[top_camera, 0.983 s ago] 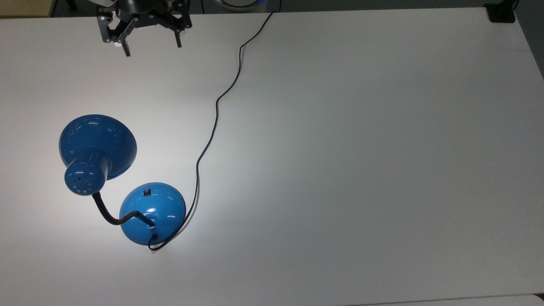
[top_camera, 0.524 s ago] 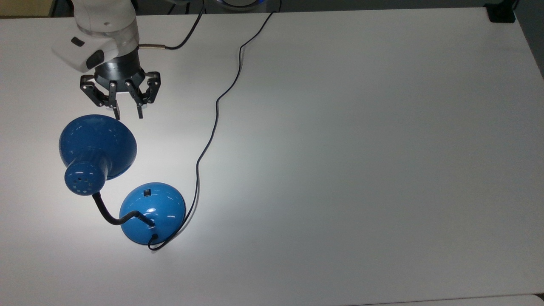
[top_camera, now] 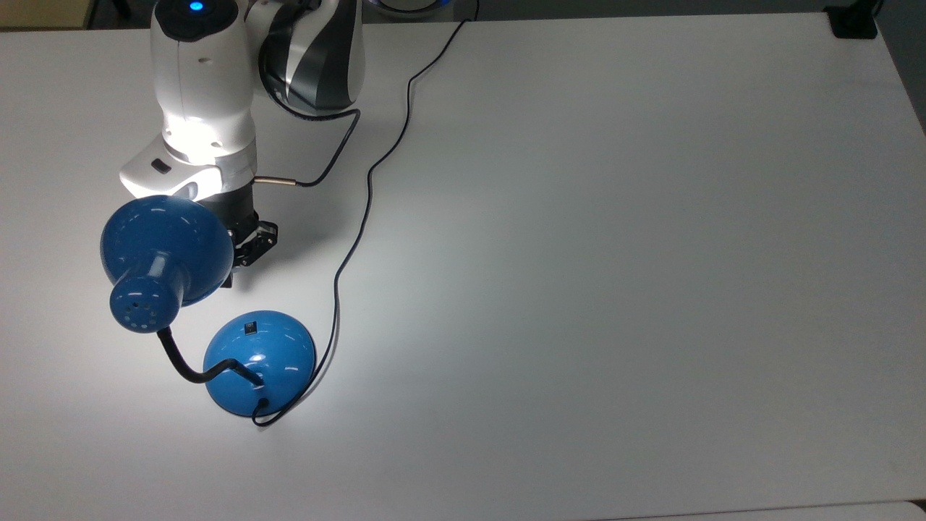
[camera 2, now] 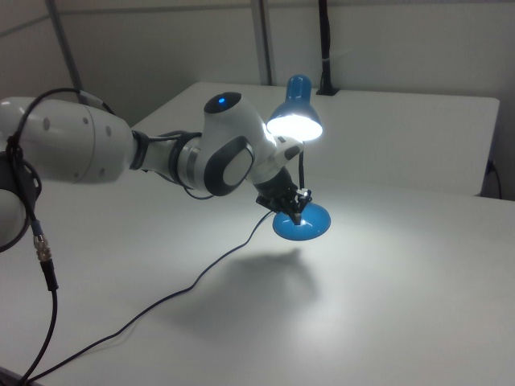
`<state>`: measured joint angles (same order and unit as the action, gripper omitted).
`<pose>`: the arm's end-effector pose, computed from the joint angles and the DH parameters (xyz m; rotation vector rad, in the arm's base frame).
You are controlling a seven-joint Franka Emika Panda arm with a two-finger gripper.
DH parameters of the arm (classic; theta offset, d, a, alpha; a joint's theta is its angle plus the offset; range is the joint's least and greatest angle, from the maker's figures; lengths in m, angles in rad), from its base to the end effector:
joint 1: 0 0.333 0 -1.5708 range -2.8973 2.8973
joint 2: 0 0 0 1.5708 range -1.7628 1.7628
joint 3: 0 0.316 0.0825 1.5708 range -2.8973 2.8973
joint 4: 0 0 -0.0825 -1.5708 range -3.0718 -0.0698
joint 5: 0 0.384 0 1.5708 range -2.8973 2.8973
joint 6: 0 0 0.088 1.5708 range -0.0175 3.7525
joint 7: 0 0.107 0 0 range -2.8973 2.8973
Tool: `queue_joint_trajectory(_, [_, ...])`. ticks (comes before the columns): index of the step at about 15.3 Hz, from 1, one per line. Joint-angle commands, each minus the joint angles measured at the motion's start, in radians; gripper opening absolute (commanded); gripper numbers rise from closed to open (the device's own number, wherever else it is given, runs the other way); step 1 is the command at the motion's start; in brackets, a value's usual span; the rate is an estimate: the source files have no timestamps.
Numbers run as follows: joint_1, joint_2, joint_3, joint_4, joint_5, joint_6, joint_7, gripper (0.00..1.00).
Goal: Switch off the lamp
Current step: 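Press the black switch on the lamp base with the gripper fingertips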
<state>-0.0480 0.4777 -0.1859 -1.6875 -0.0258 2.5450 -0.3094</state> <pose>0.6888 -0.1460 0.3671 2.8934 0.1899 0.5088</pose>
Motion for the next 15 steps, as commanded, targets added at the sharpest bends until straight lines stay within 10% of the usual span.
queue_joint_trajectory(1, [-0.001,0.065,0.000,0.029,0.000,0.096,0.091,0.00])
queue_joint_trajectory(15, [-0.001,0.122,0.028,0.084,0.001,0.107,0.167,0.00])
